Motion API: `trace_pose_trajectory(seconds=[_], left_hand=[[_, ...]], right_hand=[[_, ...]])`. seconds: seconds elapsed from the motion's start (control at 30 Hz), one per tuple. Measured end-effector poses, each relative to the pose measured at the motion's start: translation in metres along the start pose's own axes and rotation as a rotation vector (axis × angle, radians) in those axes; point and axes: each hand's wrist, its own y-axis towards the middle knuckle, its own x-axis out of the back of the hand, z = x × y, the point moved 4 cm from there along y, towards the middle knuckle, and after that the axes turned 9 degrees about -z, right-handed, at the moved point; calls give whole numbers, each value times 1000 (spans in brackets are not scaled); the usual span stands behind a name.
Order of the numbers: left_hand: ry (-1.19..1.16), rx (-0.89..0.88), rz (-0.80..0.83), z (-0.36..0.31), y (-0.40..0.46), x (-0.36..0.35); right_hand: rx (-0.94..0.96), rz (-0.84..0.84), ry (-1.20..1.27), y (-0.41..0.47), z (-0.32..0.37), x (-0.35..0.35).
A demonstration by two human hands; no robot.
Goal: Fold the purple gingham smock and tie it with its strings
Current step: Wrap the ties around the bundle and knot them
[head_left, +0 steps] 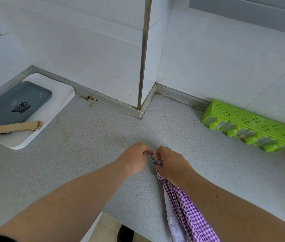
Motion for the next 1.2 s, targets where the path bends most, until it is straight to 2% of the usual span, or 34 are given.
trace_pose_trajectory(seconds=[0.1, 0.2, 0.37, 0.47, 0.6, 0.77, 0.87, 1.0, 1.2], left_hand=[[-147, 124, -10, -1, 0, -1], [-275, 216, -19, -6, 1, 0], [-433, 284, 1, -16, 0, 0], [-446, 288, 56, -18, 0, -3], [-409, 257, 94, -21, 1, -4], [-417, 261, 100, -22, 3, -5], [-429, 282, 93, -20, 5, -6], [-432, 294, 94, -20, 6, -2], [-397, 254, 128, -22, 8, 2]], right_hand=[[-109, -8, 36, -3, -7, 5], [-170, 52, -80, -6, -14, 10], [-236, 92, -164, -7, -17, 14], [-272, 75, -159, -5, -19, 19], [-331, 131, -101, -3, -25, 22], [-210, 234, -56, -14, -27, 21], [-191, 222, -62, -15, -29, 25], [-254, 159, 10, -14, -31, 31], [-389, -13, 232, -4, -38, 38]])
